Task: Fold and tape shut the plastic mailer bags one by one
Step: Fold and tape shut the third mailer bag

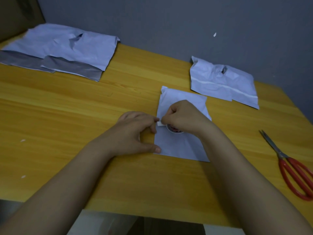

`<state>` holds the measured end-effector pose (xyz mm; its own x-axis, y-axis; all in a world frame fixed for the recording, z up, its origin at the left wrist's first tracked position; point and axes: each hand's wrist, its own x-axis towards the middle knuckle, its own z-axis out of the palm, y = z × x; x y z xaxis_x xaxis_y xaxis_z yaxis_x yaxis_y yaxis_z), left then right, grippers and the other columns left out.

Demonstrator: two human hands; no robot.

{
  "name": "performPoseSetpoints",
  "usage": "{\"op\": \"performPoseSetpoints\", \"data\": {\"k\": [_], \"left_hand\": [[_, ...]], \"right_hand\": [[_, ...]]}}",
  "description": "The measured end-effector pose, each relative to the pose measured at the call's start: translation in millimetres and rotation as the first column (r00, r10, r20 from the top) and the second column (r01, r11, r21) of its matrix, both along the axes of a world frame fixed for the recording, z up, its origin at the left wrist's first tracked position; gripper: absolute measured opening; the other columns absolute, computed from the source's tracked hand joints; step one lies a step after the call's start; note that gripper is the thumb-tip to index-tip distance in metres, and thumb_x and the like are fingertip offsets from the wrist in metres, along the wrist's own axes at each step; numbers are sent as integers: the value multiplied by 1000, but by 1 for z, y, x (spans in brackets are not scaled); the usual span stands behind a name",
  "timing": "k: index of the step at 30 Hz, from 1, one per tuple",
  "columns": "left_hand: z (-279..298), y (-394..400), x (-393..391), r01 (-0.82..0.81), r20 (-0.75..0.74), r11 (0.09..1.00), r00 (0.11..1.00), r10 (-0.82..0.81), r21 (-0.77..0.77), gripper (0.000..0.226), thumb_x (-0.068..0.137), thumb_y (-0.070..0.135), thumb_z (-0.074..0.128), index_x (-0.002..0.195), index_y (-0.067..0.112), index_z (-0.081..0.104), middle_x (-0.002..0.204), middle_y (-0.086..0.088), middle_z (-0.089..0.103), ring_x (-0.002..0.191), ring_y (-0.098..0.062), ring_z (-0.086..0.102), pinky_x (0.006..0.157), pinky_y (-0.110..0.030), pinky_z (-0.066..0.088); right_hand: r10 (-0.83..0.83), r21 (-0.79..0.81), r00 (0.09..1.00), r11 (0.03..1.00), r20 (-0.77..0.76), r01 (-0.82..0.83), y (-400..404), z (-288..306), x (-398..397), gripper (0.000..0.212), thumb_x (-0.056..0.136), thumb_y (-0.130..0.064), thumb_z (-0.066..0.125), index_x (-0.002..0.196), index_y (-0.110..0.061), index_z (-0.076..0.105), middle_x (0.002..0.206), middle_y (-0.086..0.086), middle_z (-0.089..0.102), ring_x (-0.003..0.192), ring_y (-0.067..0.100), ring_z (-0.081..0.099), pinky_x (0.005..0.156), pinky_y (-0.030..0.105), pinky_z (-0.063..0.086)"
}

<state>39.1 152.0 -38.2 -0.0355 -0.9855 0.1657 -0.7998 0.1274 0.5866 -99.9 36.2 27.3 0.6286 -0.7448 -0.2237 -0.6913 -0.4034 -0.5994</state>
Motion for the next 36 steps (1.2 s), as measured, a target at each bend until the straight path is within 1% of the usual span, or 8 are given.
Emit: {"op": "performPoseSetpoints", "data": {"k": [3,6,8,13,24,29,33,36], "left_hand": [[1,0,0,4,-4,1000,1000,-4,0,53,56,75,55,95,40,51,124,38,34,117,13,23,99,-12,10],[-1,0,0,1,0,1000,1000,-1,1,53,56,75,55,95,39,52,126,35,36,119,10,25,101,-20,15],[-1,0,0,0,-1,1000,1000,0,6,53,56,76,55,95,39,52,126,34,36,120,9,26,102,-21,16],[-1,1,-1,-7,-10,1000,1000,7,12,54,55,76,54,94,39,52,126,35,35,120,9,25,102,-20,13],[-3,0,0,-5,1,1000,1000,5,-5,55,55,77,54,95,38,53,123,37,34,118,9,25,101,-19,15],[-3,-1,2,0,4,1000,1000,0,-4,53,57,76,54,95,39,52,124,35,36,118,8,27,100,-20,16],[-5,0,2,-2,3,999,1000,2,-42,46,66,71,48,96,36,55,124,33,39,123,2,33,102,-22,20],[-8,-1,2,-15,-20,998,1000,14,-64,33,76,60,41,92,36,56,121,31,44,126,-2,37,103,-26,23]], "right_hand": [[0,8,1000,1000,0,0,3,-2,-1,18,79,-15,68,68,-8,56,64,11,50,58,18,46,56,29,35],[-7,18,1000,1000,-3,7,4,-5,1,15,79,-15,68,70,-10,58,66,12,49,60,19,45,57,30,34],[-24,23,1000,999,3,24,5,-5,1,16,79,-16,68,70,-9,57,66,11,50,59,19,46,57,29,35],[-25,-16,1000,1000,-19,24,6,-6,3,18,79,-18,67,69,-7,57,66,14,52,60,21,48,57,31,36],[-13,-39,997,999,-74,10,7,-4,7,20,81,-19,67,71,-6,55,70,14,54,67,23,52,61,32,37],[-16,-53,995,999,-97,11,8,-4,8,20,81,-20,67,72,-5,58,72,13,57,70,24,56,63,33,42],[-17,-60,993,998,-116,10,8,-4,9,22,81,-22,68,72,-5,59,72,12,58,70,23,56,63,32,42],[-9,-48,992,999,-124,3,8,-2,10,23,83,-22,67,72,-5,57,72,14,56,70,23,55,62,31,40]]}}
